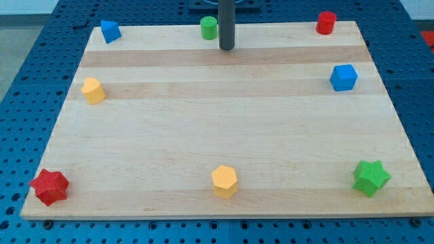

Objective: Point at the blue cube

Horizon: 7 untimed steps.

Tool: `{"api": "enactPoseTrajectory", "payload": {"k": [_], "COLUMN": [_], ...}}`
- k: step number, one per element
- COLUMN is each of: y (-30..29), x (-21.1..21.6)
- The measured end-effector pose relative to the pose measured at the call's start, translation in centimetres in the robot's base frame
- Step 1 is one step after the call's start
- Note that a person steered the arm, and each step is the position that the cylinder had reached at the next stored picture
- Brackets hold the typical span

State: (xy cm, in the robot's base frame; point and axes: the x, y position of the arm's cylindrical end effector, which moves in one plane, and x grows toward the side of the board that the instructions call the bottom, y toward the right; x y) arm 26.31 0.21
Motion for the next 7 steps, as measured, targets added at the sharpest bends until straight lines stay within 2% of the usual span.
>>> {"api": "enactPoseTrajectory", "payload": {"k": [1, 3, 4, 6, 7], "y": [2.1, 9.6, 13.9, 15.2, 15.3], "x": [1.7, 9.0, 9.0, 8.5, 5.9]}}
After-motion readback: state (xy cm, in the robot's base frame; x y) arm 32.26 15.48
